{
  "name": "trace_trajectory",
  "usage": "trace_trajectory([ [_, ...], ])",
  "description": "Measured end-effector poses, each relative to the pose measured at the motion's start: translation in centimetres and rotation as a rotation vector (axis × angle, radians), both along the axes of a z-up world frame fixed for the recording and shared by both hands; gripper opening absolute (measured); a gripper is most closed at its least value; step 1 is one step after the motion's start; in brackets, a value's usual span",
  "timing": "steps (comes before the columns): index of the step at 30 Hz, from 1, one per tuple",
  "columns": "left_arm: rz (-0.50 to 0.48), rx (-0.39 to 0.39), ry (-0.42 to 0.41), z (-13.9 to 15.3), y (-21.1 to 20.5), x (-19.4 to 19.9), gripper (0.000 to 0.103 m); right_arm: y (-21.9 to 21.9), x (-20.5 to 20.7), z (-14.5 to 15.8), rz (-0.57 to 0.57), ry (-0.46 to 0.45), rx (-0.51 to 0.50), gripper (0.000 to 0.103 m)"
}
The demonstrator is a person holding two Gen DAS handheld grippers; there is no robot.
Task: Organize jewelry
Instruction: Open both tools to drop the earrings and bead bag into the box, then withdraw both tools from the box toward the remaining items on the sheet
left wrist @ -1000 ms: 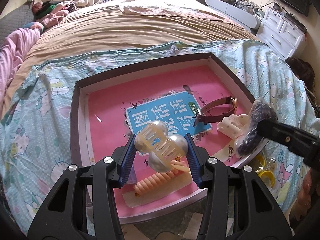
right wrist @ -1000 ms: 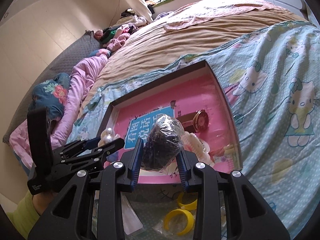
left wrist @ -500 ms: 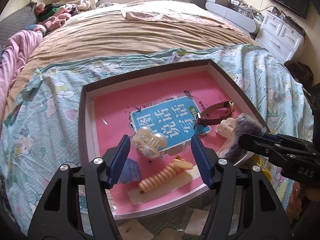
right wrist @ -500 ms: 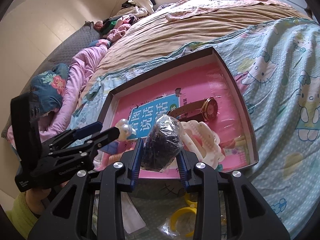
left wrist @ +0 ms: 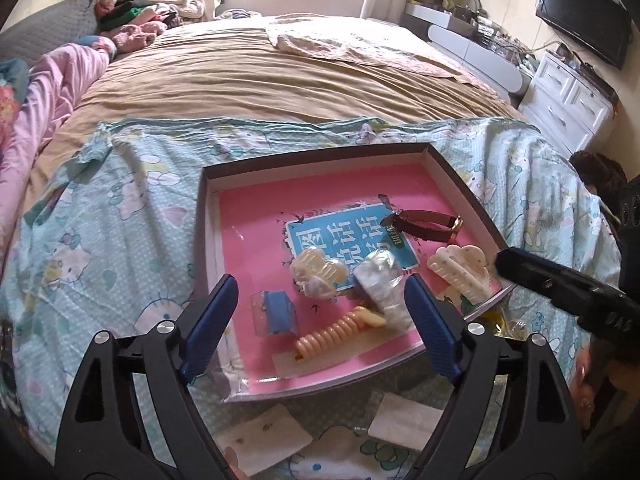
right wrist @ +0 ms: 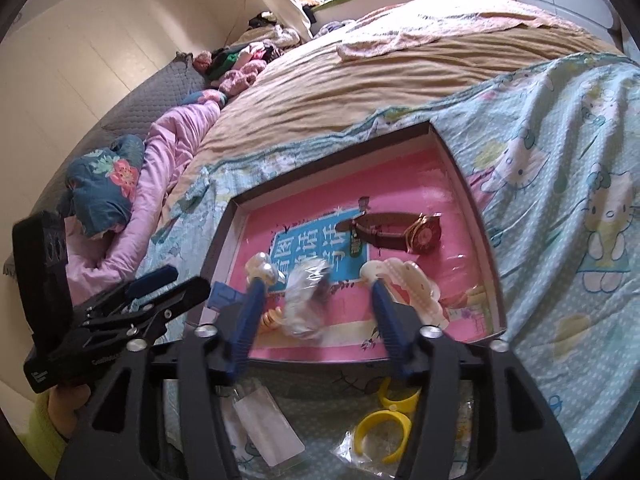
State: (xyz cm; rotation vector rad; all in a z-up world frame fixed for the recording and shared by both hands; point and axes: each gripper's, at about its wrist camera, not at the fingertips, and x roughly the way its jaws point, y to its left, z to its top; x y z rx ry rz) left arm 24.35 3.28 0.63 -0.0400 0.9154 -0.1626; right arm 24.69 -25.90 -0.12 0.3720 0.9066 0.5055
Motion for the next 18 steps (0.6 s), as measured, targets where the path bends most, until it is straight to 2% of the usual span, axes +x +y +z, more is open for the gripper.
trace_trajectory([
  [1,0.007,-0.001,-0.004,0.2,0.1,-0.2,0.088,-0.2,-0.1,0.3,-0.006,-0.008,0.004,0.067],
  [3,0.016,-0.007,-0.014,0.7,0.4,-0.6,0.089,-0.7,-0.4,1.0,-0.020,-0.028,0.010,0.075],
  [5,0.025,-0.016,-0.025,1.4,0.7,-1.0,0.091,-1.1,-0.6,1.6,-0.030,-0.043,0.014,0.079],
  [7,0.032,-0.019,-0.034,1.8,0.9,-1.3,0.093,-1.4,-0.7,2.2,-0.039,-0.058,0.015,0.080],
  [18,0.047,-0.034,-0.089,4.2,1.5,-3.8,0.093,-3.3,-2.3,4.6,-0.082,-0.116,0.015,0.082],
])
